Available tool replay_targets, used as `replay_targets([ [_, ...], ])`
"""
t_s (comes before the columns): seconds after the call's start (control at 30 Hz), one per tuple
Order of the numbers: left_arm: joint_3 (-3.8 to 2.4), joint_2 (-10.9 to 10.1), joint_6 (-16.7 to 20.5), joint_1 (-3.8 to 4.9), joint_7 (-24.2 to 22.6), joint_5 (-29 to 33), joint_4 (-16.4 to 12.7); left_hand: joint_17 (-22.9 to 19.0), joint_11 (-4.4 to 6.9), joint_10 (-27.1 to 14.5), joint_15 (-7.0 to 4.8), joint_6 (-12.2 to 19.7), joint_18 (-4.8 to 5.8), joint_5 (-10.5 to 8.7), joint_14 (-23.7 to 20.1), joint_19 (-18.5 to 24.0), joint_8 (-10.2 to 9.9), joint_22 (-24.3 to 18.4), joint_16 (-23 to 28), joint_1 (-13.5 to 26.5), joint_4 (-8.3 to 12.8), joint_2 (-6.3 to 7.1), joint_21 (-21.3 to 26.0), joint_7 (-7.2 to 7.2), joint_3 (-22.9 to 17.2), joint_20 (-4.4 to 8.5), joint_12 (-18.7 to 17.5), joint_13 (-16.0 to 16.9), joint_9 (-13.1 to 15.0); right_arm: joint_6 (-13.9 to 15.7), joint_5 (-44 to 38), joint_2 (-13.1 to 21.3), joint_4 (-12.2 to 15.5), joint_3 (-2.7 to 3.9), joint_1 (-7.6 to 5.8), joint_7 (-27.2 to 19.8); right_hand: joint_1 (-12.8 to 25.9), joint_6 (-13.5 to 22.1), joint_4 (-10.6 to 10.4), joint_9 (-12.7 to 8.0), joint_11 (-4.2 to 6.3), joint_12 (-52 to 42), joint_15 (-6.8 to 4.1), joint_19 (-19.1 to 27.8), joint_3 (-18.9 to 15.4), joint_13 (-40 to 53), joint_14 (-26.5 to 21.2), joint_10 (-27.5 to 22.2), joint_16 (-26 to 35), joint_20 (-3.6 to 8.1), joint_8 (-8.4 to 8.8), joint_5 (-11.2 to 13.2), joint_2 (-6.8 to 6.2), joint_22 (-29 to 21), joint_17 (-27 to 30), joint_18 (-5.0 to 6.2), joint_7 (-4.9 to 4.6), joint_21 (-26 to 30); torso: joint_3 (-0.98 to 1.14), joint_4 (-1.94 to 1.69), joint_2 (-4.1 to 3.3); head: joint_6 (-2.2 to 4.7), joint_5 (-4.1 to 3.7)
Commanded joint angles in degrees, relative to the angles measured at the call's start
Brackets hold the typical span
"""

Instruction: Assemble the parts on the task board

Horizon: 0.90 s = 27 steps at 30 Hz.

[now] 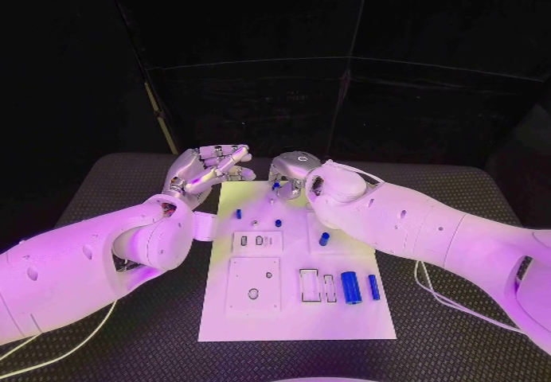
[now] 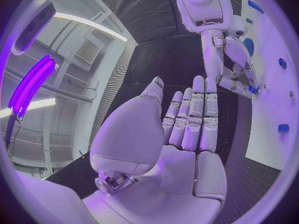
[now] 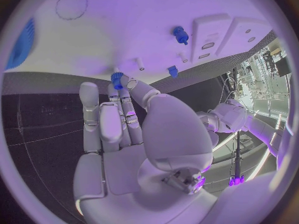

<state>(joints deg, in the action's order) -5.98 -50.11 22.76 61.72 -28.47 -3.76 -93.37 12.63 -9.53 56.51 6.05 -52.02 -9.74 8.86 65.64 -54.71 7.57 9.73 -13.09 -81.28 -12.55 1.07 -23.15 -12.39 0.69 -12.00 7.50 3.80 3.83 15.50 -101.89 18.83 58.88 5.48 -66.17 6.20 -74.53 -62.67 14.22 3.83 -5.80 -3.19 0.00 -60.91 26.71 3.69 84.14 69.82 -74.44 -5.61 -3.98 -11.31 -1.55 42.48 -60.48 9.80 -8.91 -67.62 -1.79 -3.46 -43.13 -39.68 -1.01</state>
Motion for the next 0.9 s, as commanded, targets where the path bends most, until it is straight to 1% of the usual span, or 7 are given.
replay_targets([
  [0.03, -0.07, 0.1, -0.8, 0.12, -0.1, -0.3, -0.1, 0.1, -0.19, -0.1, 0.21, 0.1, -0.67, -0.23, -0.1, 0.1, -0.4, -0.1, 0.4, -0.5, 0.4, 0.07, 0.2, -0.41, 0.1, -0.3, -0.3, -0.1, -0.1, -1.0, -0.5, -0.3, -0.3, 0.01, -0.12, -0.2, 0.2, 0.7, -0.4, -0.1, 0.78, -0.2, 0.09, 0.3, 0.1, -0.1, 1.3, -0.2, -0.2, -0.47, 0.38, 0.3, -0.55, -0.2, 0.2, -0.53, -0.14, -0.2, 0.01, 0.06, 0.02, -0.07, 0.05],
  [0.17, -0.07, 0.1, -0.8, 0.13, 0.0, -0.3, 0.0, 0.1, -0.19, -0.1, 0.21, 0.1, -0.67, -0.23, -0.1, 0.1, -0.4, -0.1, 0.4, -0.5, 0.4, 0.07, 0.2, -0.41, 0.1, -0.3, -0.3, -0.1, -0.1, -1.4, -0.5, -0.6, -1.0, 0.01, -0.13, -0.2, 0.5, 1.9, -0.8, -0.1, 0.43, -0.2, 0.42, 0.6, 0.5, -0.2, 1.1, -2.1, -0.1, -0.68, 0.47, 0.4, -1.1, -0.8, 0.6, -0.45, -0.27, 0.1, -0.03, 0.02, 0.05, -0.12, 0.01],
  [0.3, -0.07, 0.1, -0.9, 0.14, 0.0, -0.3, 0.0, 0.1, -0.19, -0.1, 0.21, 0.1, -0.67, -0.23, -0.1, 0.1, -0.4, -0.1, 0.4, -0.5, 0.4, 0.07, 0.2, -0.41, 0.1, -0.31, -0.3, -0.1, -0.1, -1.6, -0.5, -0.7, -1.3, 0.01, -0.16, -0.5, 1.2, 4.7, -1.4, -0.2, -0.42, -0.3, 1.26, 1.9, 0.4, -0.2, 0.6, -6.9, 0.8, -1.23, 0.51, 0.7, -2.55, -2.8, 2.3, -0.15, -0.86, 1.3, -0.01, 0.08, 0.04, -0.17, 0.08],
  [0.4, -0.07, 0.0, -0.9, 0.15, 0.1, -0.3, 0.0, 0.1, -0.21, -0.2, 0.22, 0.1, -0.67, -0.23, -0.1, 0.1, -0.4, -0.1, 0.4, -0.5, 0.5, 0.07, 0.3, -0.41, 0.1, -0.32, -0.4, -0.1, -0.1, -0.8, -0.5, -0.4, -0.8, 0.0, -0.17, -0.6, 1.4, 7.9, -2.2, -0.2, -0.95, -0.5, 1.61, 5.0, -1.5, -0.1, -0.5, -11.8, 2.8, -1.81, 0.4, 1.5, -3.84, -7.7, 5.8, 0.69, -0.53, 4.4, 0.0, 0.14, 0.04, -0.1, 0.11],
  [0.53, -0.07, -0.1, -1.0, 0.15, 0.1, -0.3, 0.0, 0.1, -0.21, -0.2, 0.22, 0.1, -0.67, -0.23, -0.1, 0.1, -0.4, -0.1, 0.5, -0.5, 0.5, 0.06, 0.3, -0.41, 0.1, -0.32, -0.4, -0.1, -0.1, 1.3, -0.2, 1.0, 1.0, 0.0, -0.16, -0.5, 0.3, 10.1, -3.1, -0.1, -1.5, -1.0, 2.02, 5.6, -4.6, 0.0, -1.5, -15.8, 4.7, -2.32, 0.33, 2.6, -4.21, -9.6, 8.9, 0.85, -0.46, 6.1, 0.04, 0.17, 0.04, -0.08, 0.19],
  [0.73, -0.07, -0.4, -1.0, 0.15, 0.1, -0.3, 0.1, 0.1, -0.22, -0.2, 0.23, 0.1, -0.66, -0.24, -0.1, 0.1, -0.5, -0.1, 0.5, -0.5, 0.5, 0.06, 0.3, -0.42, 0.1, -0.33, -0.5, -0.1, -0.1, 3.5, 1.5, 5.7, 6.5, 0.01, -0.13, -0.1, -0.6, 9.6, -3.9, 0.1, -1.26, -2.7, 1.86, 5.0, -6.7, 0.3, -1.1, -15.4, 4.5, -2.25, 0.06, 2.3, -3.89, -10.3, 8.9, 0.89, -0.82, 6.7, 0.07, 0.34, 0.08, 0.02, 0.2],
  [0.9, -0.07, -0.7, -1.1, 0.14, 0.2, -0.3, 0.2, 0.2, -0.23, -0.2, 0.26, 0.1, -0.66, -0.24, -0.2, 0.1, -0.5, -0.1, 0.6, -0.5, 0.5, 0.05, 0.3, -0.41, 0.2, -0.35, -0.5, -0.1, -0.1, 4.8, 5.8, 12.4, 12.9, 0.05, -0.11, 0.9, 0.1, 8.3, -5.4, 0.2, -0.74, -5.6, 1.52, 3.1, -7.9, 0.6, -0.2, -10.9, 3.1, -1.87, -0.22, 1.2, -3.75, -8.6, 6.7, 0.53, -1.17, 5.7, 0.13, 0.5, 0.16, 0.4, 0.07],
])
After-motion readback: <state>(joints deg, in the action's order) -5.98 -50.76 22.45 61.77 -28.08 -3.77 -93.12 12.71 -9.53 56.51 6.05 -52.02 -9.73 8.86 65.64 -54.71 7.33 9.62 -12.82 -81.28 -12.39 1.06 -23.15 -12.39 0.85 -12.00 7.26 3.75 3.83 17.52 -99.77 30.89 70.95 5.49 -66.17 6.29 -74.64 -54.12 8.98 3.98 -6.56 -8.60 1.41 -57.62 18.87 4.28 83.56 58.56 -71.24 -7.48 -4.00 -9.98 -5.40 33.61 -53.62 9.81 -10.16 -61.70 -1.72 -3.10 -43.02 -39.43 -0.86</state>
